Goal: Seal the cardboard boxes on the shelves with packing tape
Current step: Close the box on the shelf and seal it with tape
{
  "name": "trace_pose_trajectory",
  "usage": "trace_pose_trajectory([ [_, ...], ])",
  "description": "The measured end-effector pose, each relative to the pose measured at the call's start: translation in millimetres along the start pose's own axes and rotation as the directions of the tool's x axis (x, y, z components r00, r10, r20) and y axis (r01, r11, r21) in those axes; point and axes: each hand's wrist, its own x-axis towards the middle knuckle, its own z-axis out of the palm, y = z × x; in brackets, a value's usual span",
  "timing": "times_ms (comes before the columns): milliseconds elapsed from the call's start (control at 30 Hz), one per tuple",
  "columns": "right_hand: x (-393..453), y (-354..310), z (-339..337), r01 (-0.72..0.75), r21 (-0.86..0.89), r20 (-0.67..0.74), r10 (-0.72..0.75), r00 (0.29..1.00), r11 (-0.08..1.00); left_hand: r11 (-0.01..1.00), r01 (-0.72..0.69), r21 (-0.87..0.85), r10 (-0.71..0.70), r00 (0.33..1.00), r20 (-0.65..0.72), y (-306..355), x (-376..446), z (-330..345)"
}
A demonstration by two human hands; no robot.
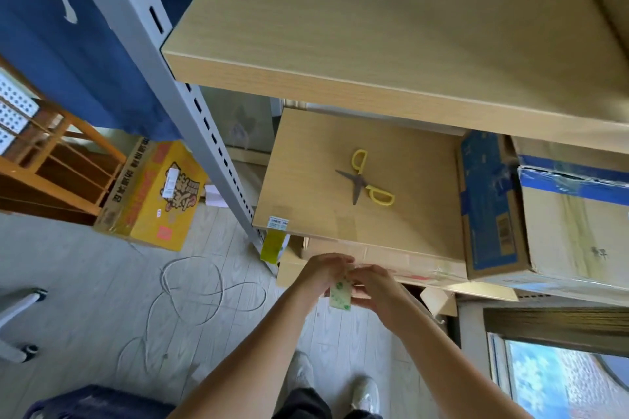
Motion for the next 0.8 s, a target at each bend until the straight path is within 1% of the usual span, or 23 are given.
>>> trace_pose_trajectory([
  [67, -3.0, -4.9, -3.3, 0.040, -0.193, -0.176, -0.074, 0.982, 0.980, 0.998, -0.003, -0.065, 0.001, 0.999, -0.032, 1.9, -9.3, 4.7],
  [100, -1.4, -9.1, -4.0, 0.044, -0.268, -0.212, -0.104, 0.972, 0.962, 0.995, -0.002, -0.104, -0.001, 1.000, -0.029, 4.2, -15.3, 7.3],
  [133, 0.7, -15.6, -2.7, 0.039, -0.282, -0.211, -0.101, 0.972, 0.959, 0.994, 0.021, -0.111, -0.023, 0.999, -0.024, 6.3, -18.4, 10.2],
  [167, 3.9, -22.4, -1.5, 0.019, -0.224, -0.184, -0.061, 0.981, 0.974, 0.994, 0.051, -0.101, -0.053, 0.998, -0.021, 8.1, -20.0, 13.4],
  [233, 11.4, -38.2, 1.1, -0.105, 0.030, -0.067, 0.106, 0.992, 0.994, 0.993, 0.092, -0.079, -0.097, 0.994, -0.057, 19.6, -26.7, 21.5],
  [267, 16.0, -42.9, 1.8, -0.145, 0.121, -0.011, 0.148, 0.989, 0.982, 0.992, 0.108, -0.071, -0.115, 0.988, -0.100, 22.3, -25.2, 23.0],
  [300, 20.5, -46.1, 2.2, -0.165, 0.164, 0.031, 0.162, 0.986, 0.973, 0.992, 0.115, -0.049, -0.120, 0.985, -0.123, 28.3, -27.7, 24.6],
  [400, 22.6, -50.7, 3.2, -0.213, 0.159, 0.053, 0.207, 0.977, 0.964, 0.994, 0.106, -0.026, -0.109, 0.983, -0.149, 37.9, -35.5, 26.3],
  [467, 19.9, -52.1, 1.9, -0.237, 0.198, 0.088, 0.224, 0.971, 0.951, 0.993, 0.119, 0.026, -0.113, 0.978, -0.176, 43.5, -40.9, 26.9],
  [533, 12.4, -53.6, 0.6, -0.255, 0.199, 0.145, 0.228, 0.963, 0.946, 0.991, 0.113, 0.075, -0.096, 0.975, -0.203, 50.1, -51.6, 28.3],
  [633, 5.2, -57.3, 1.9, -0.223, 0.219, 0.188, 0.183, 0.965, 0.950, 0.986, 0.041, 0.164, -0.010, 0.983, -0.182, 59.6, -71.7, 30.1],
  [667, 3.1, -60.7, 2.7, -0.194, 0.255, 0.168, 0.154, 0.974, 0.947, 0.986, 0.020, 0.168, 0.007, 0.987, -0.159, 61.4, -79.5, 30.9],
  [733, 1.6, -67.7, -0.7, -0.064, 0.301, 0.057, 0.049, 0.997, 0.951, 0.991, -0.008, 0.136, 0.020, 0.997, -0.080, 64.4, -98.0, 33.3],
  [800, -9.6, -76.7, -8.4, 0.114, 0.220, -0.040, -0.108, 0.993, 0.969, 0.994, -0.040, 0.102, 0.041, 0.999, -0.013, 64.4, -116.2, 37.2],
])
